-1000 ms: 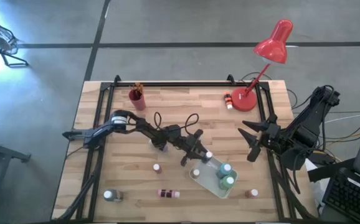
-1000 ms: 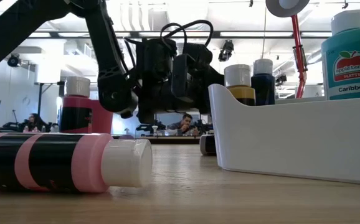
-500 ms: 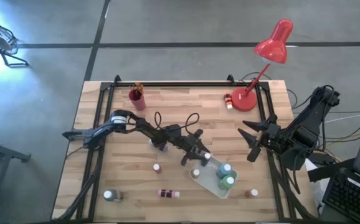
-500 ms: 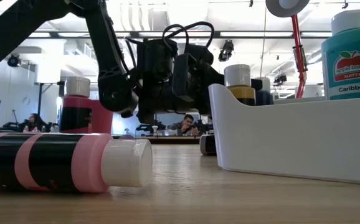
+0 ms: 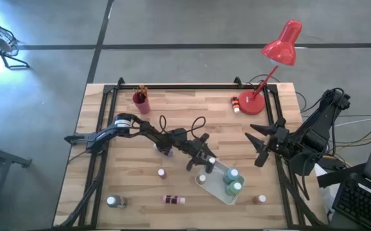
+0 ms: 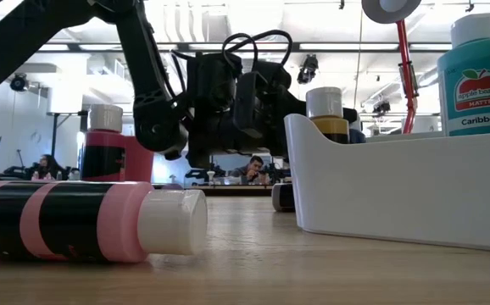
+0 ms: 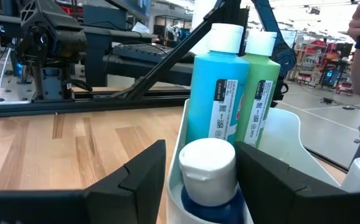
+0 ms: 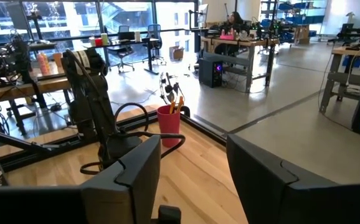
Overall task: Pick & Place Paint Supplies
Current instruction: Put the blue paint bottle into the white bin
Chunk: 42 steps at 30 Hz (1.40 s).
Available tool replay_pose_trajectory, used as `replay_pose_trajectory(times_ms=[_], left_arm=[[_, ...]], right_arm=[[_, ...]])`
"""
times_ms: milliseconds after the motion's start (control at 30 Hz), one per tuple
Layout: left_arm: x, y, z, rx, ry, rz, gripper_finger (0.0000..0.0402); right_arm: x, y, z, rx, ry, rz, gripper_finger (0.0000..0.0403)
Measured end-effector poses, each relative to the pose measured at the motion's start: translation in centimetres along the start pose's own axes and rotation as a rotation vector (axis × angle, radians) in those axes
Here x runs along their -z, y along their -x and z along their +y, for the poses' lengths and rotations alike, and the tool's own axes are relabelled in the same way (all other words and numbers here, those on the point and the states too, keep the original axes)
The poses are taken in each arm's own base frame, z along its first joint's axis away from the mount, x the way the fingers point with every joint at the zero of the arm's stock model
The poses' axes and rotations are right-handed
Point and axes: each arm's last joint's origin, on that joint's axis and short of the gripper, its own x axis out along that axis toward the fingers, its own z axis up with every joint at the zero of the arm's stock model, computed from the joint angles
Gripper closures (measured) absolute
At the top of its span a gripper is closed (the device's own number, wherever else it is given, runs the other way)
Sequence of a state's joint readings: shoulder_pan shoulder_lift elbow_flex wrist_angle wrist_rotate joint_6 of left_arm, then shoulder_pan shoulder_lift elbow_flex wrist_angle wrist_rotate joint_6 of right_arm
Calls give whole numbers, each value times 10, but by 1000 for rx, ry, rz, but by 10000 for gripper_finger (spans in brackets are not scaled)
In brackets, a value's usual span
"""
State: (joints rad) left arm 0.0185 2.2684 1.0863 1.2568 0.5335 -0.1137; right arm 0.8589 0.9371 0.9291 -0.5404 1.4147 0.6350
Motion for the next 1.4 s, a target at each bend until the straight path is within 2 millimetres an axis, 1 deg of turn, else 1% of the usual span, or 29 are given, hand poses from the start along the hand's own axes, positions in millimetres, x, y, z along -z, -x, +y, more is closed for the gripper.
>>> replay_pose_trajectory(times_ms=[233, 467, 700, 900, 1067, 1400], left_arm=[[0, 0, -1, 32, 26, 6, 209], [1, 0, -2, 61, 35, 10, 209], [-1, 0, -5, 132, 57, 21, 209], [-2, 0, -6, 158, 66, 24, 208], [-3, 0, -6, 189, 75, 26, 208], [-15, -8, -5, 265, 81, 1, 208]], right_arm=[[0, 0, 0, 0, 0, 0, 243], [0, 0, 0, 0, 0, 0, 252], [0, 0, 0, 0, 0, 0, 238], [0, 0, 0, 0, 0, 0, 220], [0, 0, 0, 0, -1, 0, 213], [0, 0, 0, 0, -2, 0, 230]])
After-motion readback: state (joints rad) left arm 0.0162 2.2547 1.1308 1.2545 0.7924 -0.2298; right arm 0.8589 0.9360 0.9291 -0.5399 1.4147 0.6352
